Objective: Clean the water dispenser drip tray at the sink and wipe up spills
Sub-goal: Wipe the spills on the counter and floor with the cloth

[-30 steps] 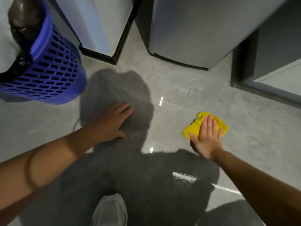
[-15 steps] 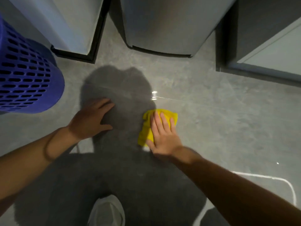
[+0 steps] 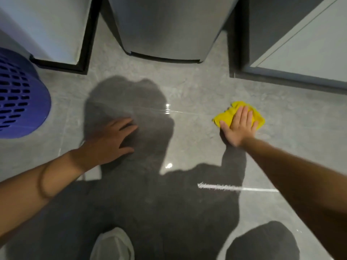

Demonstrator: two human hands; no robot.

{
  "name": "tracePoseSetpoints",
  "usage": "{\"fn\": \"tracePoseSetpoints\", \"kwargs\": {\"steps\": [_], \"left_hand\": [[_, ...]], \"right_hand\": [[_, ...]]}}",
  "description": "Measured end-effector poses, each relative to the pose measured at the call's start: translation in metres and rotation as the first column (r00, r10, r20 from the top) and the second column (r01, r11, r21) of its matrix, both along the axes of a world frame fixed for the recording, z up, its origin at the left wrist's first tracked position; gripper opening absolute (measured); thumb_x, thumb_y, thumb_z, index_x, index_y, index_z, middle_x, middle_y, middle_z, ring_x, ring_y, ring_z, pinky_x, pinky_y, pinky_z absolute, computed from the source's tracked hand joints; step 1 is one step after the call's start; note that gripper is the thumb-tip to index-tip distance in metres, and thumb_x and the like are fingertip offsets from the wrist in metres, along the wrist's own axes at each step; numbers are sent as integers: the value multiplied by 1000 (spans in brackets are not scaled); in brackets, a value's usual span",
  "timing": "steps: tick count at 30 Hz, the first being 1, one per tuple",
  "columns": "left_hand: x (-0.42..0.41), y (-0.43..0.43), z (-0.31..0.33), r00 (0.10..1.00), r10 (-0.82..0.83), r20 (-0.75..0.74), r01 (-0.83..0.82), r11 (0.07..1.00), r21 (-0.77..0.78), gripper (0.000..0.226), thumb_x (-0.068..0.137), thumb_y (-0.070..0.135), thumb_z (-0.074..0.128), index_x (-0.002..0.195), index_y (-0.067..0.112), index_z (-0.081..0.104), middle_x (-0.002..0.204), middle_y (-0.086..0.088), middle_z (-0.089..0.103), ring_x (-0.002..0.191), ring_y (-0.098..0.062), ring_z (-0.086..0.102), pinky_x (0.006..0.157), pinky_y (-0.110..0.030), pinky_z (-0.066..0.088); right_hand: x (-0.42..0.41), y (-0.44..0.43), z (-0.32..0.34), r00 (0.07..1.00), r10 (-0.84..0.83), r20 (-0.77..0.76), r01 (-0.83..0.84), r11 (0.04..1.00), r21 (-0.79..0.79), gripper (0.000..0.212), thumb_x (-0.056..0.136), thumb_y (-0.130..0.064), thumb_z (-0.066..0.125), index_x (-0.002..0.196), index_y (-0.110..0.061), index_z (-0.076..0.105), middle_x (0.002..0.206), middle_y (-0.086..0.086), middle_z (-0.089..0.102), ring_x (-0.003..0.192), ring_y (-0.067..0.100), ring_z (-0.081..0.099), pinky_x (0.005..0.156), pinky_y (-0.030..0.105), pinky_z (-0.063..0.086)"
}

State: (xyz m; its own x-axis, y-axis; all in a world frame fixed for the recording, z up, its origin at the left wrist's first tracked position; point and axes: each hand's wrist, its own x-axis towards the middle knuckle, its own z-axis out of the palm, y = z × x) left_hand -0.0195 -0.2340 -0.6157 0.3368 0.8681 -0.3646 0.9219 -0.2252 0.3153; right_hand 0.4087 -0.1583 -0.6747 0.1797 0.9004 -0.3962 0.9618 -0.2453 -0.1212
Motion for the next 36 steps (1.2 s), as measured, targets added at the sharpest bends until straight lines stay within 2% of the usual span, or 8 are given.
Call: {"fn": "tracePoseSetpoints", "kwargs": {"steps": [3, 7, 10, 13, 18, 25, 30, 36], "left_hand": [[-16, -4, 10, 1000, 28, -13, -28, 1000, -6, 79, 88, 47, 78, 155, 17, 48, 163, -8, 41, 147, -32, 41, 115, -48, 42], [-49, -13, 20, 973, 230, 7, -230, 973, 2, 63, 94, 37, 74, 148, 12, 54, 147, -15, 56, 129, -37, 57, 105, -48, 50], [-75, -22, 24, 922, 386, 26, -387, 921, 48, 44, 101, 37, 60, 141, 19, 55, 130, -11, 63, 116, -34, 62, 93, -45, 53], [-87, -33, 21, 864, 501, 49, -504, 862, 60, 42, 102, 32, 59, 141, 18, 56, 133, -14, 62, 120, -35, 61, 101, -46, 50], [-78, -59, 10, 932, 362, 1, -361, 932, 23, 58, 96, 35, 60, 144, 3, 56, 143, -21, 58, 128, -40, 58, 106, -46, 49], [-56, -76, 16, 918, 389, 74, -387, 921, -32, 58, 94, 30, 73, 147, 13, 56, 144, -12, 59, 129, -35, 58, 106, -46, 49], [-73, -95, 30, 861, 479, 169, -490, 872, 22, 43, 93, 22, 75, 134, 11, 65, 122, -9, 70, 108, -31, 70, 90, -41, 58], [-100, -104, 25, 870, 480, 109, -482, 876, -15, 38, 91, 18, 74, 128, 15, 68, 114, -7, 68, 103, -26, 67, 90, -38, 54]], "right_hand": [[-52, 73, -4, 997, 79, 13, -78, 997, -27, 96, 99, -70, 30, 164, -10, -8, 174, 11, -12, 160, 31, -11, 125, 60, -4], [-173, 90, -8, 912, 410, -33, -410, 912, -8, 97, 97, -72, 26, 165, -10, -6, 174, 11, -11, 159, 33, -11, 125, 60, -5], [-254, 42, -5, 826, 559, -71, -550, 828, 110, 95, 97, -66, 36, 165, -7, 7, 174, 15, 3, 160, 36, 1, 125, 63, 1], [-301, -32, -1, 705, 705, -71, -690, 706, 159, 94, 94, -64, 39, 165, -7, 14, 174, 15, 10, 159, 37, 7, 125, 61, 1], [-260, -167, 0, 521, 831, -196, -812, 553, 185, 94, 88, -58, 54, 164, -12, 23, 173, 9, 20, 159, 33, 17, 125, 61, 13], [-92, -218, 11, 728, 682, -69, -684, 730, -3, 88, 96, -66, 43, 156, -2, 40, 165, 20, 35, 153, 41, 30, 118, 66, 27], [-188, -117, 2, 856, 514, -51, -509, 857, 87, 93, 94, -65, 39, 161, -2, 27, 169, 21, 23, 155, 44, 22, 122, 65, 16], [-301, -79, -6, 730, 676, -99, -657, 735, 167, 95, 92, -63, 41, 165, -7, 16, 173, 16, 15, 159, 37, 12, 125, 61, 5]]}}
